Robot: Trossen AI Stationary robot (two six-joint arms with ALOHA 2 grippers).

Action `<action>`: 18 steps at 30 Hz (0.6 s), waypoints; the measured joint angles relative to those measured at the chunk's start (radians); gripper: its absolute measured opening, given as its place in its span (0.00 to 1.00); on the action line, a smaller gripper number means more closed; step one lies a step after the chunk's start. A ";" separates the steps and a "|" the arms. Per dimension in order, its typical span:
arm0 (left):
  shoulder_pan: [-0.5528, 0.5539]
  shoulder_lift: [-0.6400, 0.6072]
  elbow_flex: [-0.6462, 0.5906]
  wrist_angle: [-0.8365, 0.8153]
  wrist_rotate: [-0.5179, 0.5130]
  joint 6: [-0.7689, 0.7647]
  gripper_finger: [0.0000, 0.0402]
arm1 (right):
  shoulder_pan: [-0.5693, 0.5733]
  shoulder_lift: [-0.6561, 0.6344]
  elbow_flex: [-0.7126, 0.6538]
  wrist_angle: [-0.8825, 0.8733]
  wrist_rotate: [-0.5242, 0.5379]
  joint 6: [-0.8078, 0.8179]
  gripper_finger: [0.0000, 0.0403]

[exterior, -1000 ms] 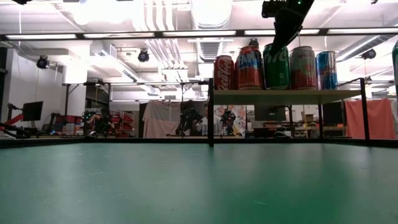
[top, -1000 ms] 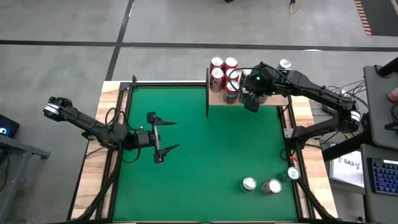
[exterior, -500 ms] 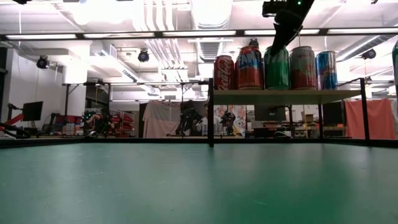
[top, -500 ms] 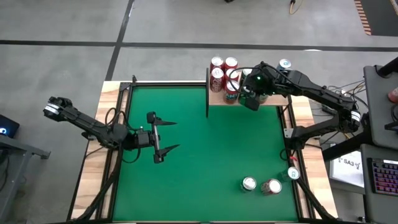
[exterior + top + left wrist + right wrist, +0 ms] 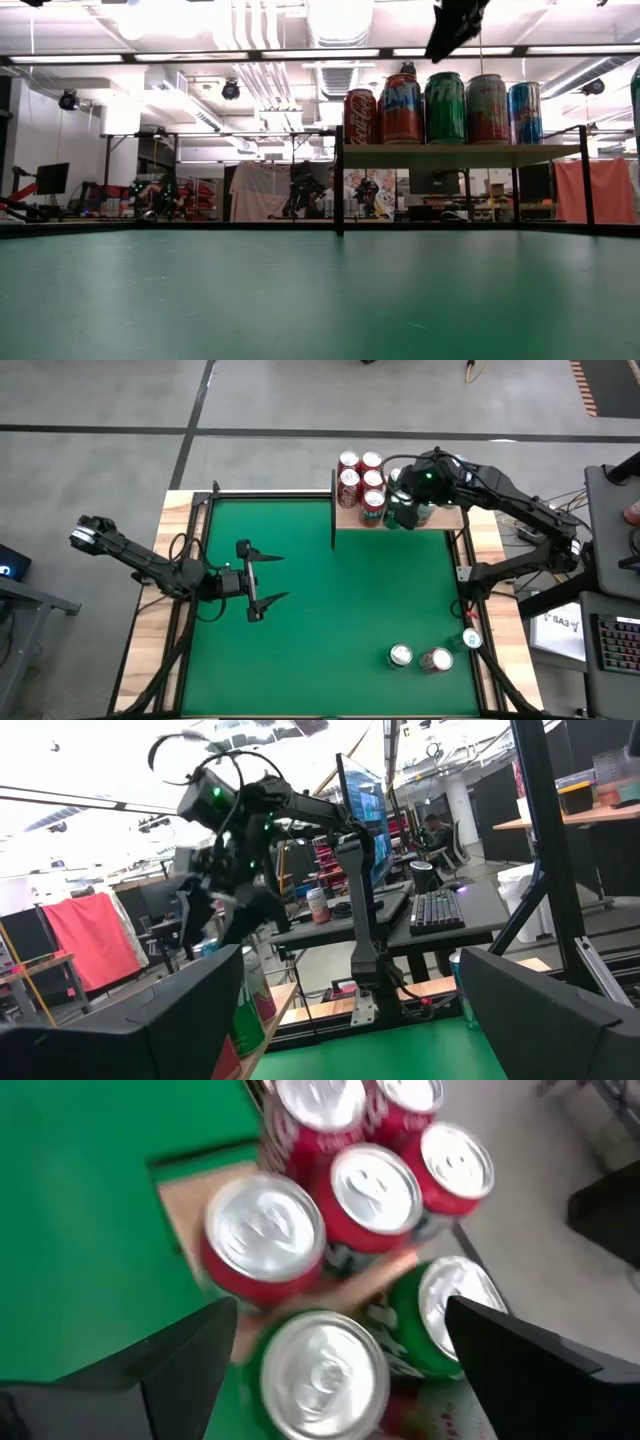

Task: Place canned beverage on shelf
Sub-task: Put the top green soda can on the shelf aligned with the other green soda can

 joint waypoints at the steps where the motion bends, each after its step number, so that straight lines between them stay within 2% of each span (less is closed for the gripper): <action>1: 0.000 0.000 0.000 0.000 0.000 0.000 0.88 | 0.010 -0.001 0.012 0.000 -0.004 0.016 0.86; 5: 0.000 0.000 0.000 0.000 0.000 0.000 0.88 | 0.070 -0.001 0.045 0.000 -0.054 0.065 0.78; 8: 0.000 0.000 0.000 0.000 0.000 0.000 0.88 | 0.111 -0.001 0.048 -0.012 -0.077 0.111 0.68; 13: 0.000 0.000 0.000 -0.001 0.000 0.000 0.88 | 0.138 0.006 0.045 -0.129 -0.076 0.208 0.41; 18: 0.000 0.000 0.000 -0.011 0.000 0.000 0.88 | 0.142 0.011 0.014 -0.186 -0.021 0.253 0.11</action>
